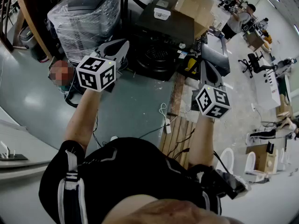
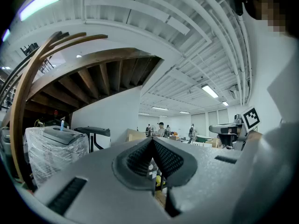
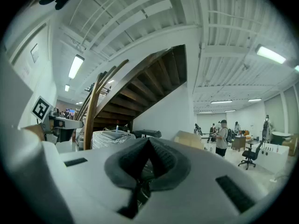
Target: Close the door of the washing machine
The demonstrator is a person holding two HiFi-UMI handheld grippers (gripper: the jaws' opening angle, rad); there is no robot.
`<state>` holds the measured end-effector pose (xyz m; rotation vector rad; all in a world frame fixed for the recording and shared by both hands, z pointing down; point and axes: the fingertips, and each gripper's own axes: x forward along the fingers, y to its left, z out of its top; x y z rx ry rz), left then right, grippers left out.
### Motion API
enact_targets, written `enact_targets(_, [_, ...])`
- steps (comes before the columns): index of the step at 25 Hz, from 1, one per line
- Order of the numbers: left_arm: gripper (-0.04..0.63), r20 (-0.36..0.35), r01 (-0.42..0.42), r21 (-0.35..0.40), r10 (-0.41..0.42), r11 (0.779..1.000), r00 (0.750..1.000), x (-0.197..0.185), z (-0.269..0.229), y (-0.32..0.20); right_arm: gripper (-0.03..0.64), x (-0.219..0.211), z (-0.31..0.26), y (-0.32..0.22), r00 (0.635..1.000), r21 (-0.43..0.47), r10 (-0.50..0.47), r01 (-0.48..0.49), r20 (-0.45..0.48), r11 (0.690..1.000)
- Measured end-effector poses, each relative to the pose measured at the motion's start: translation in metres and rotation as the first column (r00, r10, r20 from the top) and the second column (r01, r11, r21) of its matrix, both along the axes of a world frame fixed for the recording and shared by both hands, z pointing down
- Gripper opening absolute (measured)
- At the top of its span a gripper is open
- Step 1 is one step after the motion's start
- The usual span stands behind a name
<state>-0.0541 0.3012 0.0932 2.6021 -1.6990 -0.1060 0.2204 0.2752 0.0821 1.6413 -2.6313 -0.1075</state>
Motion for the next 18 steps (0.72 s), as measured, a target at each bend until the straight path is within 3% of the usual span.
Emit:
enact_targets(5, [0.003,0.037,0.008,0.009,-0.009,1.0,0.999,0.007,-0.002,0.0,0.003,0.003,0.0,-0.002,1.0,0.004,-0.006,0.006,0.011,1.0])
enact_targets(18, [0.003,0.03,-0.002,0.021,0.002,1.0,1.0,0.004,-0.003,0.005,0.005,-0.015,-0.001,0.007,0.998,0.0,-0.07,0.07,-0.005,0.998])
